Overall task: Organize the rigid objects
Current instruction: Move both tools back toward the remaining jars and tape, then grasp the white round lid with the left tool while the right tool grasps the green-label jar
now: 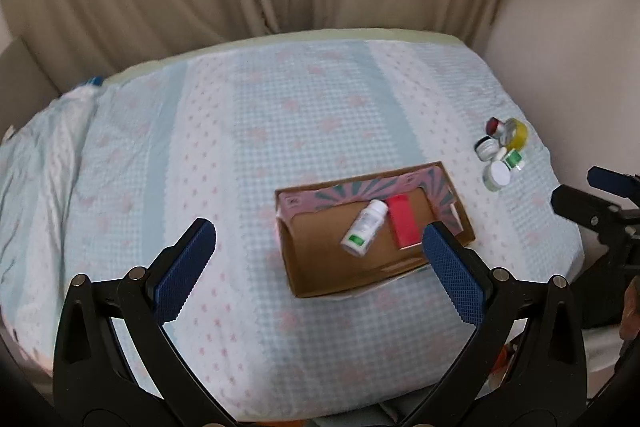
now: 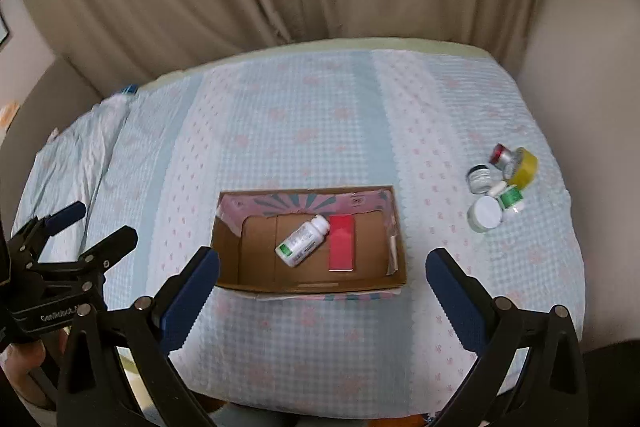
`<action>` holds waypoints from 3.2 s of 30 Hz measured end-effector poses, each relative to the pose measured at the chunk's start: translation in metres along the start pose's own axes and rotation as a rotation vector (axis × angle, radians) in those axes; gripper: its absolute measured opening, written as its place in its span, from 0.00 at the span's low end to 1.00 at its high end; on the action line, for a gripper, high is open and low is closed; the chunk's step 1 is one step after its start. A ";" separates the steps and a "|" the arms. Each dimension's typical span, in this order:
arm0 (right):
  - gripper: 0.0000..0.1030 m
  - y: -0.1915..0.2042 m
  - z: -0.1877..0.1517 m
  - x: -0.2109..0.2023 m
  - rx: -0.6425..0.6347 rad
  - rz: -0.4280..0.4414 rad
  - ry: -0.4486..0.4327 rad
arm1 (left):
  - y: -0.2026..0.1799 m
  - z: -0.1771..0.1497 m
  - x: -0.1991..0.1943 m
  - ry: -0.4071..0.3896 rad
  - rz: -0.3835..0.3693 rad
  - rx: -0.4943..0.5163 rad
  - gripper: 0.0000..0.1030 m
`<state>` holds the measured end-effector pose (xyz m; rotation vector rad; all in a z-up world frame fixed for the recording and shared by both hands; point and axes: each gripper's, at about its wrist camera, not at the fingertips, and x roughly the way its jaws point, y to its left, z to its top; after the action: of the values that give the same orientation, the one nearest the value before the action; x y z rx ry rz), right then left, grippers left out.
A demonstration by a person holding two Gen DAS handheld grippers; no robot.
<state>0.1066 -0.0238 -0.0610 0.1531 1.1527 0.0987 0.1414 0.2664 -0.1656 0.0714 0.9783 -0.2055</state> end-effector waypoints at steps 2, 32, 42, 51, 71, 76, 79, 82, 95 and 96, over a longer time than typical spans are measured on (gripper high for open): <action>1.00 -0.006 -0.002 -0.006 0.031 -0.009 -0.007 | -0.005 0.002 -0.003 0.000 -0.008 0.005 1.00; 1.00 -0.316 0.039 0.015 0.063 -0.045 -0.014 | -0.291 0.039 0.080 0.004 -0.050 -0.081 1.00; 1.00 -0.377 0.054 0.108 0.027 0.051 0.094 | -0.366 0.036 0.191 0.107 -0.169 0.063 1.00; 1.00 -0.410 0.053 0.208 -0.038 0.144 0.218 | -0.418 0.016 0.313 0.203 -0.258 0.187 1.00; 0.89 -0.443 0.035 0.335 -0.122 0.452 0.386 | -0.474 -0.013 0.434 0.224 -0.266 0.455 0.81; 0.81 -0.442 0.033 0.340 -0.123 0.456 0.391 | -0.477 -0.018 0.436 0.208 -0.237 0.467 0.68; 0.66 -0.443 0.032 0.339 -0.115 0.479 0.383 | -0.477 -0.019 0.436 0.217 -0.236 0.458 0.66; 0.65 -0.443 0.033 0.338 -0.105 0.477 0.384 | -0.473 -0.016 0.437 0.214 -0.227 0.463 0.66; 0.65 -0.432 0.036 0.323 -0.072 0.421 0.353 | -0.462 -0.004 0.414 0.205 -0.212 0.432 0.66; 0.65 -0.431 0.037 0.319 -0.067 0.411 0.346 | -0.459 -0.003 0.408 0.199 -0.210 0.426 0.66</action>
<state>0.2683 -0.4009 -0.4077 0.3215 1.4472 0.5444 0.2658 -0.2400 -0.4910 0.3857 1.1273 -0.6072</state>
